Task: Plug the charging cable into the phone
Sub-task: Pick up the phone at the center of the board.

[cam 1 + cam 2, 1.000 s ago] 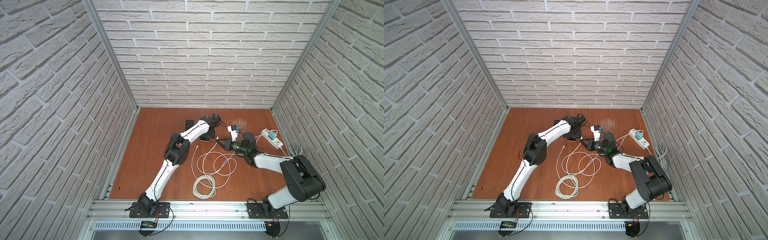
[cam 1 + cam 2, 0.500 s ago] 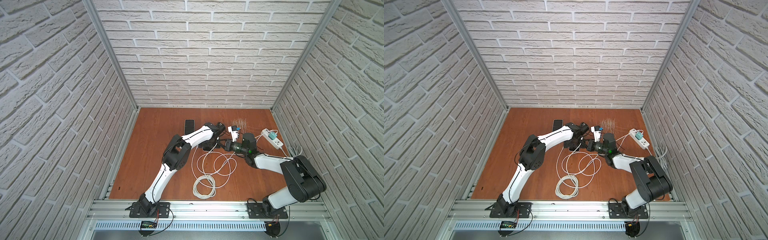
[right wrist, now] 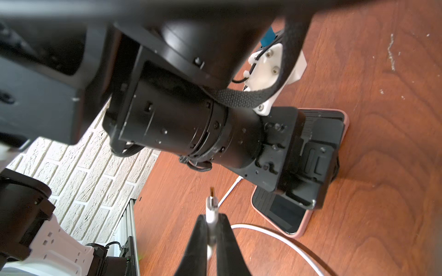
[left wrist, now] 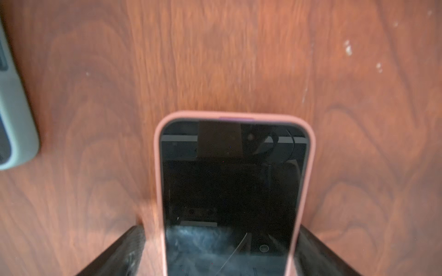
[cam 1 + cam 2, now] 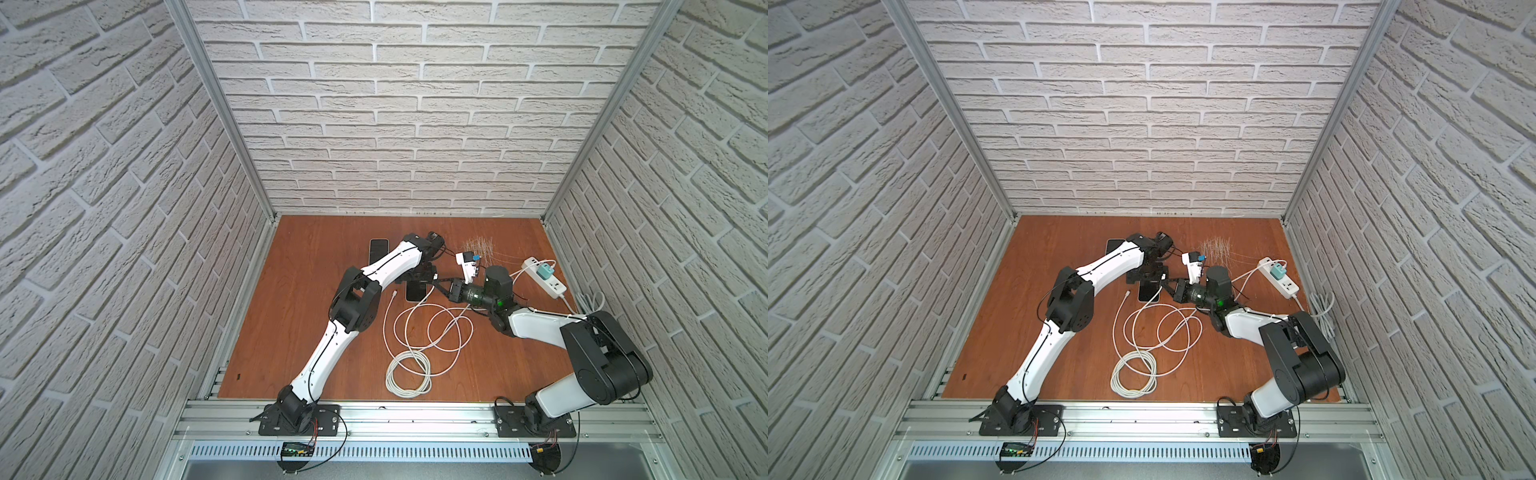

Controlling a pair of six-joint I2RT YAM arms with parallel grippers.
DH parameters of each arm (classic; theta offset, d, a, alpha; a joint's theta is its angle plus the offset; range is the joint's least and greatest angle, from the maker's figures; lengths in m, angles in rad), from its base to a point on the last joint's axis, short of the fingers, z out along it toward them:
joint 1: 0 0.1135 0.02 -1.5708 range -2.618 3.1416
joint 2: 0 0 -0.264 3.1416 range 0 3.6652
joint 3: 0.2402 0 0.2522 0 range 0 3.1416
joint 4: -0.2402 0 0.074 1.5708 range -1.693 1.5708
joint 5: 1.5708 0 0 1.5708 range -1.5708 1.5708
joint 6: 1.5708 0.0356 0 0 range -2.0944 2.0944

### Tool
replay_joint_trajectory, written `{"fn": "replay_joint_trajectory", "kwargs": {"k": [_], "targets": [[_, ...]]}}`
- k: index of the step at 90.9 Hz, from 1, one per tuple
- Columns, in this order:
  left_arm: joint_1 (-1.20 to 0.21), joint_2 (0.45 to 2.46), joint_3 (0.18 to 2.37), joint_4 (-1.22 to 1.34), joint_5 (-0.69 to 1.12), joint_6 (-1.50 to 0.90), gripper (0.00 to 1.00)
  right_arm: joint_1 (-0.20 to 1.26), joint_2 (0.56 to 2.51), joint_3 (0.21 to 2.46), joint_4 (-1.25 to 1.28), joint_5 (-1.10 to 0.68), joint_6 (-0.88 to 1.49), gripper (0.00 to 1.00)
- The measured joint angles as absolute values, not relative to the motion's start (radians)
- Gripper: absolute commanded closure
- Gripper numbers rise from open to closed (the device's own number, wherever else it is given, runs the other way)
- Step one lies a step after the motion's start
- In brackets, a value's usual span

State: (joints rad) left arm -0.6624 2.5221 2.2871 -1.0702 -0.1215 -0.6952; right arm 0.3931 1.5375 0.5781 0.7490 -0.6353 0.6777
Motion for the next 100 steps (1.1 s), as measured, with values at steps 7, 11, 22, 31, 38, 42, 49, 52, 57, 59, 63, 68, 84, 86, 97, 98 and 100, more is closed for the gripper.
{"fn": "replay_joint_trajectory", "kwargs": {"k": [7, 11, 22, 31, 38, 42, 49, 52, 57, 59, 63, 68, 84, 86, 97, 98, 100], "targets": [[-0.66, 2.526, 2.292, -1.074, -0.119, -0.688, 0.04, 0.393, 1.538, 0.578, 0.749, -0.635, 0.678, 0.97], [-0.66, 2.526, 2.293, -1.074, -0.119, -0.684, 0.05, 0.393, 1.538, 0.578, 0.749, -0.635, 0.678, 0.97], [-0.66, 2.526, 2.292, -1.073, -0.119, -0.678, 0.09, 0.393, 1.538, 0.578, 0.749, -0.635, 0.678, 0.97], [-0.66, 2.526, 2.292, -1.072, -0.12, -0.675, 0.15, 0.393, 1.538, 0.578, 0.749, -0.635, 0.678, 0.97], [-0.66, 2.527, 2.292, -1.07, -0.124, -0.67, 0.25, 0.393, 1.538, 0.578, 0.749, -0.635, 0.678, 0.97], [-0.66, 2.527, 2.292, -1.069, -0.126, -0.669, 0.32, 0.393, 1.538, 0.578, 0.749, -0.635, 0.678, 0.97], [-0.66, 2.527, 2.293, -1.068, -0.127, -0.661, 0.44, 0.393, 1.538, 0.578, 0.749, -0.635, 0.677, 0.97], [-0.66, 2.527, 2.293, -1.068, -0.128, -0.659, 0.48, 0.393, 1.538, 0.578, 0.749, -0.636, 0.677, 0.97], [-0.66, 2.527, 2.293, -1.067, -0.128, -0.654, 0.51, 0.393, 1.538, 0.578, 0.749, -0.635, 0.677, 0.97], [-0.66, 2.526, 2.293, -1.066, -0.128, -0.652, 0.53, 0.393, 1.538, 0.578, 0.749, -0.635, 0.677, 0.97], [-0.66, 2.525, 2.292, -1.065, -0.129, -0.649, 0.54, 0.393, 1.538, 0.578, 0.749, -0.635, 0.677, 0.97], [-0.66, 2.523, 2.292, -1.063, -0.13, -0.645, 0.56, 0.394, 1.538, 0.578, 0.749, -0.635, 0.677, 0.97], [-0.653, 2.503, 2.28, -1.029, -0.157, -0.645, 0.57, 0.398, 1.538, 0.578, 0.749, -0.635, 0.677, 0.97], [-0.651, 2.496, 2.277, -1.022, -0.161, -0.647, 0.57, 0.399, 1.538, 0.578, 0.749, -0.635, 0.676, 0.97], [-0.63, 2.434, 2.271, -0.989, -0.174, -0.671, 0.57, 0.409, 1.53, 0.578, 0.744, -0.634, 0.666, 0.97], [-0.627, 2.426, 2.271, -0.986, -0.175, -0.673, 0.58, 0.411, 1.528, 0.578, 0.743, -0.634, 0.663, 0.97], [-0.62, 2.408, 2.271, -0.977, -0.176, -0.681, 0.57, 0.414, 1.525, 0.578, 0.742, -0.634, 0.66, 0.97]]}}
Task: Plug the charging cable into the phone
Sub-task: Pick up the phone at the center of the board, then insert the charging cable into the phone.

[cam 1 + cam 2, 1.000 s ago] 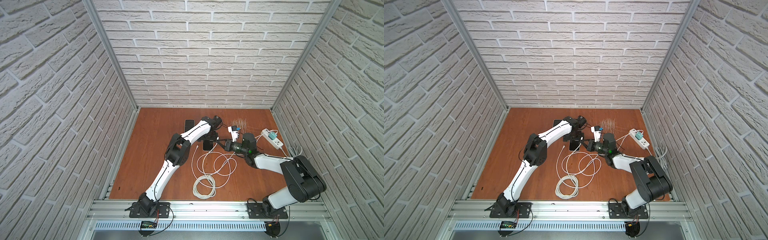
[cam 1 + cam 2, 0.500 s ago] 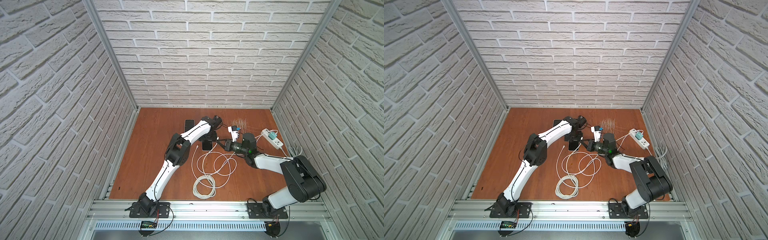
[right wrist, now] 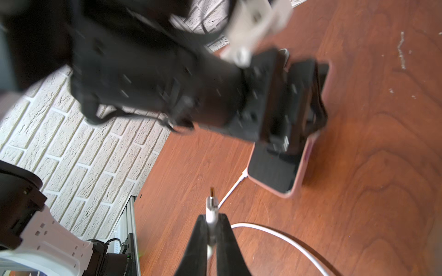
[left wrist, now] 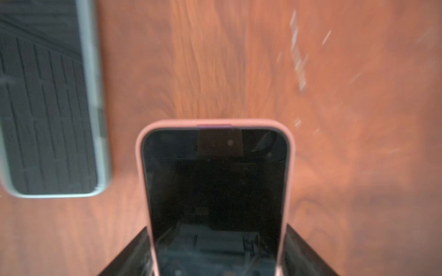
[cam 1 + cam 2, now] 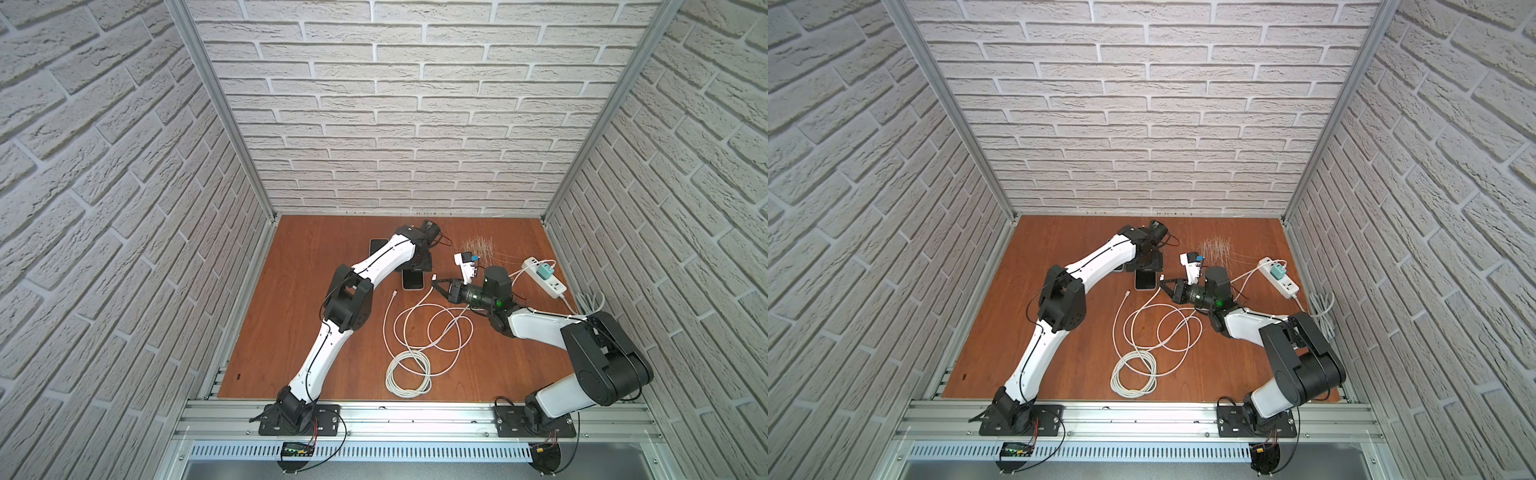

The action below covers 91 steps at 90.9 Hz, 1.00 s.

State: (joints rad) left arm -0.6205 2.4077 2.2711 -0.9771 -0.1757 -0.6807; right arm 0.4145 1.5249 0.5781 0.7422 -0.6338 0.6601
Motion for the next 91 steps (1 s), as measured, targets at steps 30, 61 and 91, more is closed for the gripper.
{"fn": "replay_joint_trajectory", "kwargs": {"k": [30, 61, 91], "targets": [[-0.516, 2.222, 2.314, -0.908, -0.19, -0.754, 0.59, 0.473, 1.515, 0.623, 0.685, -0.646, 0.597, 0.97], [-0.536, 2.171, 2.208, -0.887, -0.142, -0.756, 0.59, 0.486, 1.637, 0.714, 0.661, -0.689, 0.595, 0.97], [-0.537, 2.169, 2.208, -0.885, -0.115, -0.738, 0.59, 0.502, 1.648, 0.738, 0.631, -0.692, 0.586, 0.97]]}}
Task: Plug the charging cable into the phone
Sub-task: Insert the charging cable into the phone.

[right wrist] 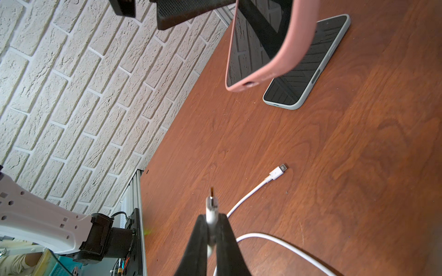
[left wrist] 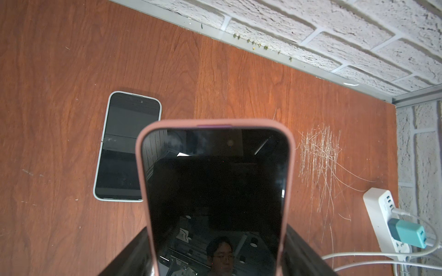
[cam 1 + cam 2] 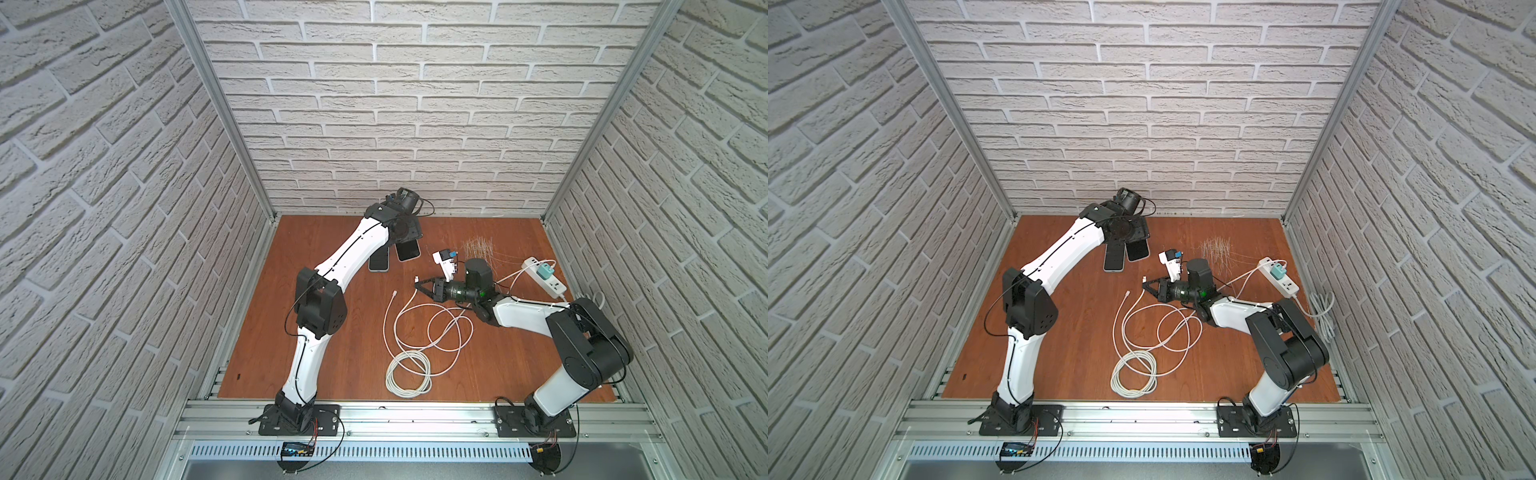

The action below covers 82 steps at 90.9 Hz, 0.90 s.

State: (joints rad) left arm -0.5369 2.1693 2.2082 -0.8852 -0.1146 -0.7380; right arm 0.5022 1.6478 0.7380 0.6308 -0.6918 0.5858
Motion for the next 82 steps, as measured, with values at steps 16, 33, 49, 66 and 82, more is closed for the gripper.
{"fn": "replay_joint_trajectory", "kwargs": {"k": [16, 33, 49, 66, 82], "targets": [[-0.537, 2.168, 2.208, -0.886, -0.109, -0.725, 0.6, 0.503, 1.648, 0.738, 0.629, -0.692, 0.583, 0.97], [-0.541, 2.167, 2.208, -0.886, -0.107, -0.715, 0.6, 0.507, 1.648, 0.742, 0.627, -0.692, 0.577, 0.97], [-0.543, 2.164, 2.208, -0.888, -0.108, -0.697, 0.6, 0.507, 1.649, 0.757, 0.626, -0.692, 0.576, 0.97], [-0.543, 2.159, 2.208, -0.888, -0.108, -0.685, 0.6, 0.508, 1.667, 0.762, 0.627, -0.694, 0.576, 0.97], [-0.545, 2.149, 2.208, -0.887, -0.107, -0.67, 0.6, 0.51, 1.679, 0.775, 0.627, -0.697, 0.575, 0.97]]}}
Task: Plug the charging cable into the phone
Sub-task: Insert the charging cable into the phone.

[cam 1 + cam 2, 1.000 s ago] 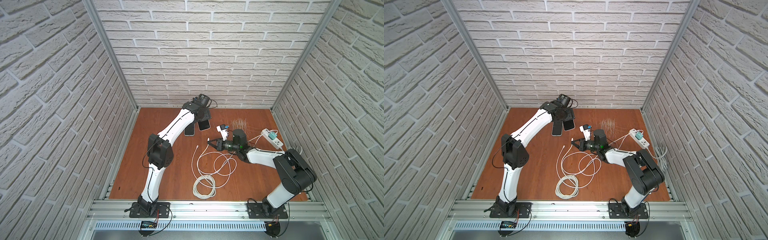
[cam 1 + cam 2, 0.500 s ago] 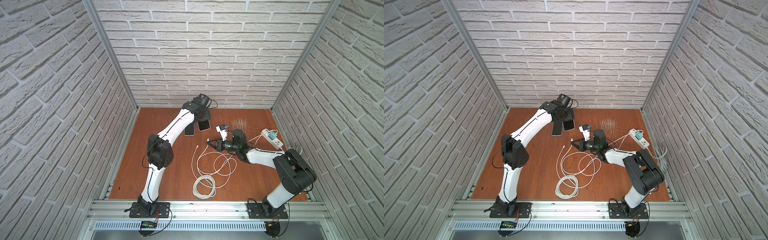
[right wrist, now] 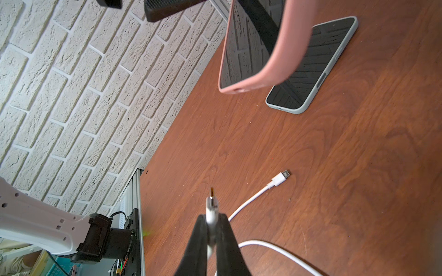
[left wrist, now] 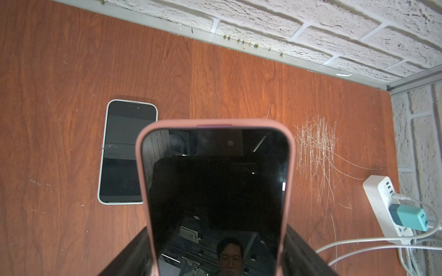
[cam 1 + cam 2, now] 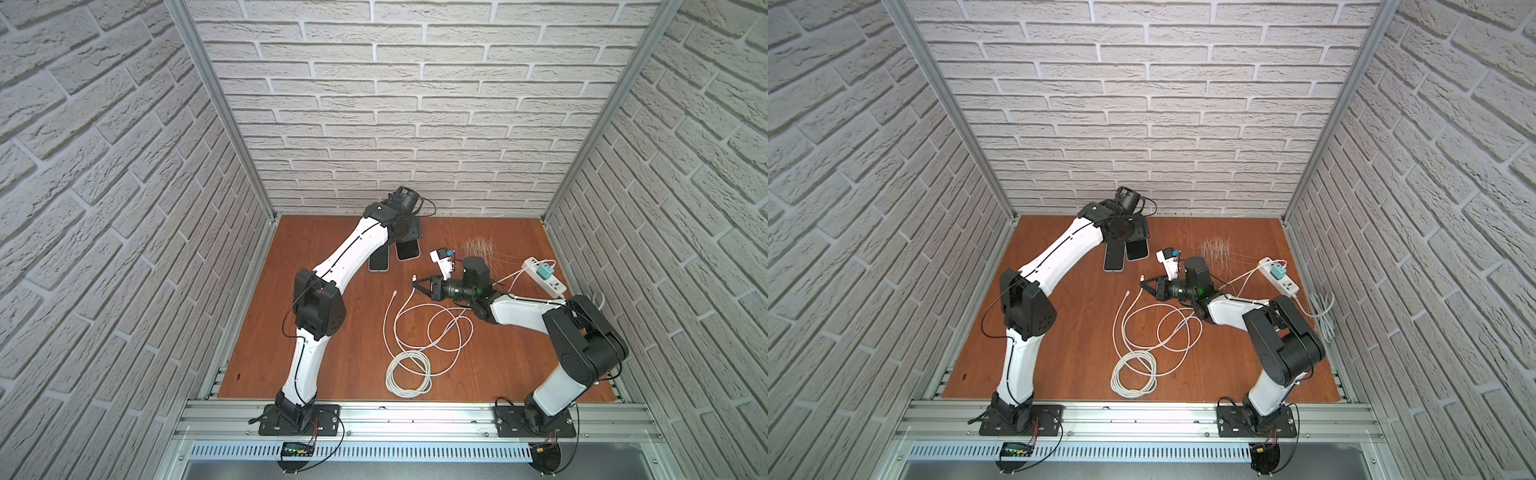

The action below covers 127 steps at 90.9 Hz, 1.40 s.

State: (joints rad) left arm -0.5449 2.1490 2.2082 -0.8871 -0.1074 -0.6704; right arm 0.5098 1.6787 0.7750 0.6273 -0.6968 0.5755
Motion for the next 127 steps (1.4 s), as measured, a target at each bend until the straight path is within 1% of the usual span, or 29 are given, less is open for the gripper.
{"fn": "replay_joint_trajectory", "kwargs": {"k": [66, 127], "targets": [[-0.559, 2.147, 2.208, -0.887, -0.08, -0.625, 0.6, 0.501, 1.776, 0.889, 0.627, -0.711, 0.554, 0.97], [-0.562, 2.14, 2.193, -0.888, -0.077, -0.616, 0.6, 0.472, 1.787, 0.89, 0.662, -0.719, 0.58, 0.97]]}}
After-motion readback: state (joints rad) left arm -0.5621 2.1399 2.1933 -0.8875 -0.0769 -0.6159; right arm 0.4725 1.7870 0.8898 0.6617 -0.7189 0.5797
